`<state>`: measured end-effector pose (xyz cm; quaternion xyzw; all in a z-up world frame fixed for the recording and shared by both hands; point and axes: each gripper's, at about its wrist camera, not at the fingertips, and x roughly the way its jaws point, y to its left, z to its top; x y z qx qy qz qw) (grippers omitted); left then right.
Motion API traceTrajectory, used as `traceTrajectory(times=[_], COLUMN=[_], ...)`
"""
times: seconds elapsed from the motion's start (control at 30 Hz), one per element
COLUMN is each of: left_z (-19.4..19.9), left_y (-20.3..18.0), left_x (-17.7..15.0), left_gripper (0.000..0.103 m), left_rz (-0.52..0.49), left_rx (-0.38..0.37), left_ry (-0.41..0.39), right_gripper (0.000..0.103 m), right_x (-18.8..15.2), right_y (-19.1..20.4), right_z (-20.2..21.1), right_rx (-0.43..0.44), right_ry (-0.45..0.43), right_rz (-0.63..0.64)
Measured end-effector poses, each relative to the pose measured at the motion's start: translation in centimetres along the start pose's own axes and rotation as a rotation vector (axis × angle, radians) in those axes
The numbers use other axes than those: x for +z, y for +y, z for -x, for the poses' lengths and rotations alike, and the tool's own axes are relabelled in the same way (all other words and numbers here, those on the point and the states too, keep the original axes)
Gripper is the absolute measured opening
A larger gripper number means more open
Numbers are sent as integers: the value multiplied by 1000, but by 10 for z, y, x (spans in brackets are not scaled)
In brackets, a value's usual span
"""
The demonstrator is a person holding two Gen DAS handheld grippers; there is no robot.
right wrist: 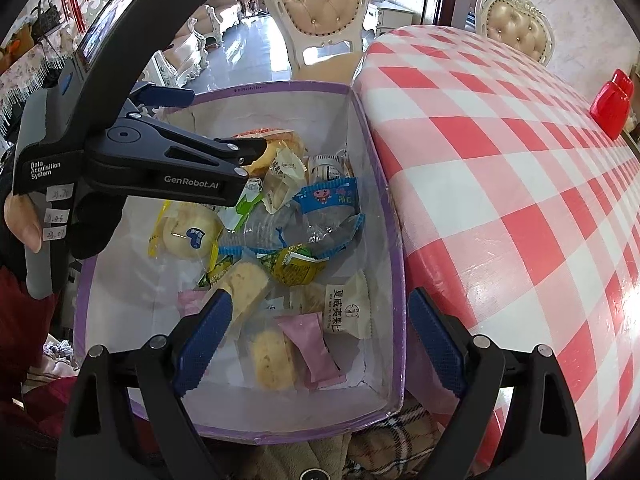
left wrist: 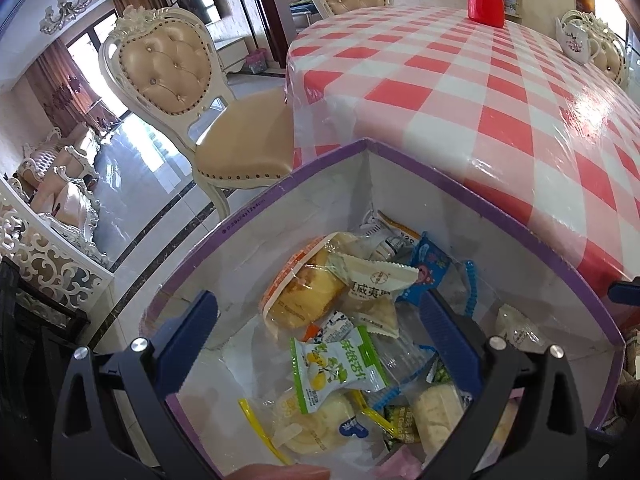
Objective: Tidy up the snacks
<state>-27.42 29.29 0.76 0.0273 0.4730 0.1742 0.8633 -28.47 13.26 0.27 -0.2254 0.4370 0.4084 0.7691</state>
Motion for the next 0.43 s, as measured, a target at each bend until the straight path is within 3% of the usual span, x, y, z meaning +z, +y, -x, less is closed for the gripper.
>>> traceTrajectory(times=[0.43], left_z=[-6], left_y=[2], left_x=[0], left_gripper=[101], left_rz=[17], left_rx=[-30], left_ry=[35], right_gripper=[87], right_x=[-3], right_y=[-1], right_z=[2], right_rx=[5], right_ry=[-3], right_rz=[-4])
